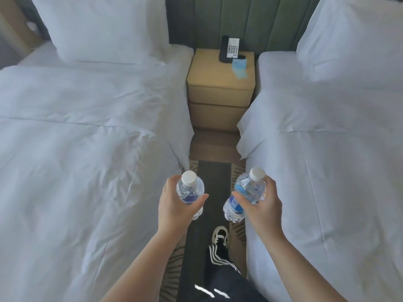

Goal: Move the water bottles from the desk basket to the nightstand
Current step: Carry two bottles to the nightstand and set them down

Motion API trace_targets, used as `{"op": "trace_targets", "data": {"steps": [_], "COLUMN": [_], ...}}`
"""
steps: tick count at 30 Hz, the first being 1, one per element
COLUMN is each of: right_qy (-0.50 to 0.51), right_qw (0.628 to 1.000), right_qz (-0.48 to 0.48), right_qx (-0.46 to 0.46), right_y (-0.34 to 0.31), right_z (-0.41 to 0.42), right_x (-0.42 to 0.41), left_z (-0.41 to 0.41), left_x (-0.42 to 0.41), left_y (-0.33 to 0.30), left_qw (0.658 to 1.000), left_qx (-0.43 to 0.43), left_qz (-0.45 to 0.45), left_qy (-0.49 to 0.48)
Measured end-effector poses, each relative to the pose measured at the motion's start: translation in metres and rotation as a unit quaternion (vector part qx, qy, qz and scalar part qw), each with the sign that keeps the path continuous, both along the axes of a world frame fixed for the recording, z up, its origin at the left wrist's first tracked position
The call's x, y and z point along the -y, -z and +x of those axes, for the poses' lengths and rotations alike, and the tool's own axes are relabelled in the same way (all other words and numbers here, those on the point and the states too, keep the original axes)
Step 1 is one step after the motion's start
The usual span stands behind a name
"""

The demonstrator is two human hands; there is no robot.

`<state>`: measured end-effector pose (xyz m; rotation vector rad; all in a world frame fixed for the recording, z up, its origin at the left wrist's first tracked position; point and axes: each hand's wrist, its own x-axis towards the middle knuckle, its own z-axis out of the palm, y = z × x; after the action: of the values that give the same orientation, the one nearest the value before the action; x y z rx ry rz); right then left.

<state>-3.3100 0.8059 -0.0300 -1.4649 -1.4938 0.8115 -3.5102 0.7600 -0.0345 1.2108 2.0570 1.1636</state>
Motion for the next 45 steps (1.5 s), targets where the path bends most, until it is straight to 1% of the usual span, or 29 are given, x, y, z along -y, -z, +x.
{"op": "trace_targets", "data": {"steps": [2,7,12,17,23,27,30,37,41,45], "right_qy": [-0.009,-0.006,0.004,0.009,0.028,0.030,0.039,0.037,0.022,0.011], "right_qw": [1.000,1.000,1.000,1.000,0.999,0.999,0.998,0.998,0.998,0.999], "right_qz": [0.002,0.006,0.001,-0.008,-0.020,-0.032,-0.036,-0.039,-0.041,-0.045], "right_qx": [-0.001,0.002,-0.008,-0.008,-0.015,-0.013,-0.020,-0.038,-0.037,-0.029], "right_y": [-0.003,-0.016,-0.019,-0.010,0.002,-0.001,-0.007,-0.013,-0.009,0.001], "right_z": [-0.001,-0.004,-0.015,-0.032,-0.071,-0.109,-0.134,-0.167,-0.178,-0.182], "right_x": [-0.051,-0.162,-0.251,-0.337,-0.455,-0.546,-0.607,-0.725,-0.791,-0.861], "left_z": [-0.001,-0.005,-0.015,-0.035,-0.072,-0.106,-0.129,-0.165,-0.174,-0.178], "left_x": [-0.050,-0.164,-0.259,-0.348,-0.470,-0.559,-0.622,-0.745,-0.809,-0.875], "left_y": [-0.005,-0.022,-0.031,-0.025,-0.014,-0.015,-0.022,-0.027,-0.020,-0.009], "left_qw": [1.000,1.000,0.999,1.000,0.999,0.998,0.998,0.998,0.999,0.998], "left_qx": [-0.004,0.018,0.022,0.021,0.025,0.048,0.050,0.044,0.032,0.042], "left_qz": [0.004,0.020,0.026,0.015,0.015,0.011,0.013,0.021,0.008,-0.013], "left_qy": [0.004,-0.002,-0.005,0.000,0.012,0.028,0.035,0.033,0.034,0.041]}}
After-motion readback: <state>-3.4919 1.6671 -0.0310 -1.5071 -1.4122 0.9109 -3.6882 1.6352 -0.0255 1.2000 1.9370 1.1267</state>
